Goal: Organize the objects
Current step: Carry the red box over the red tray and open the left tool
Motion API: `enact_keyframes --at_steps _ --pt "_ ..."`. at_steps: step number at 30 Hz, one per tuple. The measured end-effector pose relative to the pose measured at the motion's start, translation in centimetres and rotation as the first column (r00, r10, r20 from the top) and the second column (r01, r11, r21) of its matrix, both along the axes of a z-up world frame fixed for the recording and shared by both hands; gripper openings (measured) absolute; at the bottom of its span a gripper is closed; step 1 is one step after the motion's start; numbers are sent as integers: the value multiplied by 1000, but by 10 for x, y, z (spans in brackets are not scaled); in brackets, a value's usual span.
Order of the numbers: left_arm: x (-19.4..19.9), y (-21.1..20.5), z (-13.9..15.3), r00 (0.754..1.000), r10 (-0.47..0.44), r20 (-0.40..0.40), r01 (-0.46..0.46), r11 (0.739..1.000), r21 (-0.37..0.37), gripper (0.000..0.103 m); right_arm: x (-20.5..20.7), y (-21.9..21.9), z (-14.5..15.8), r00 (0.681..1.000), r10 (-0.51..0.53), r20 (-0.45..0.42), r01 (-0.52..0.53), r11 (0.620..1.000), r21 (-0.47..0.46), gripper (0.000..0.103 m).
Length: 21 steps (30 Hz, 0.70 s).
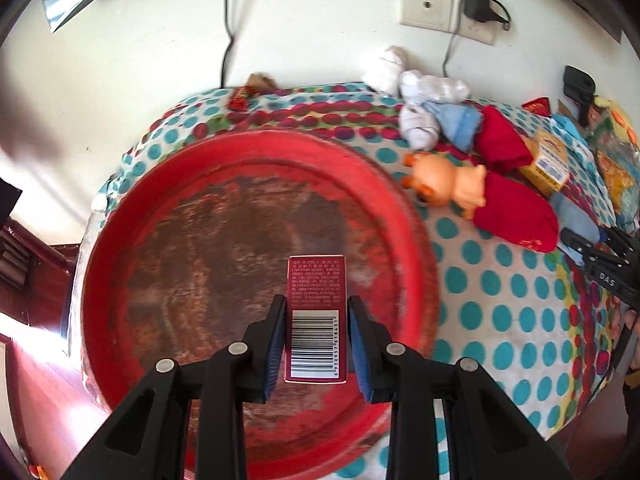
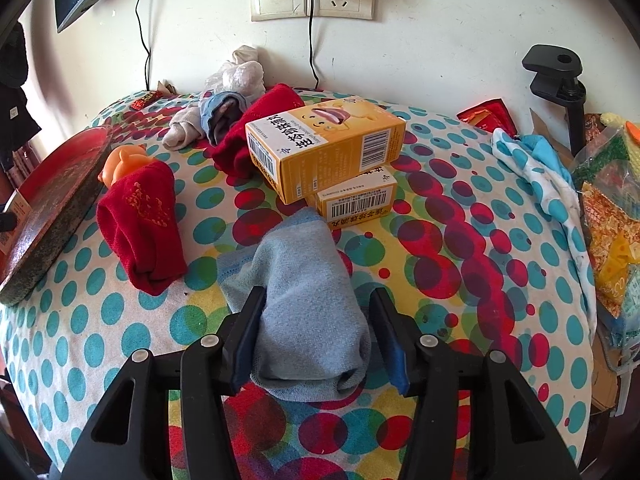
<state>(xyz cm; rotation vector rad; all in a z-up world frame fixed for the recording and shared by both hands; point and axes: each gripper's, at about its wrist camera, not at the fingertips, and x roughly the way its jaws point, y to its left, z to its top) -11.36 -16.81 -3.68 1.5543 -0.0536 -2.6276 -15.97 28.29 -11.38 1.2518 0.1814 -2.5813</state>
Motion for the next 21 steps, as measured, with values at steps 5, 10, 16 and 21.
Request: enact_keyframes --at_steps 5,10,16,21 --pt "2 -37 -3 999 46 17 -46 999 -21 30 0 0 0 1000 0 0 0 1000 1 50" --pt "5 -72 -11 995 92 37 -91 996 -24 30 0 -1 0 1000 0 0 0 1000 2 50" --pt "6 -107 -21 988 140 60 -139 990 -20 30 0 1 1 1000 0 0 0 1000 3 52" --pt "4 -126 -27 985 159 61 -157 987 -23 30 -1 1 1 1000 0 0 0 1000 5 52"
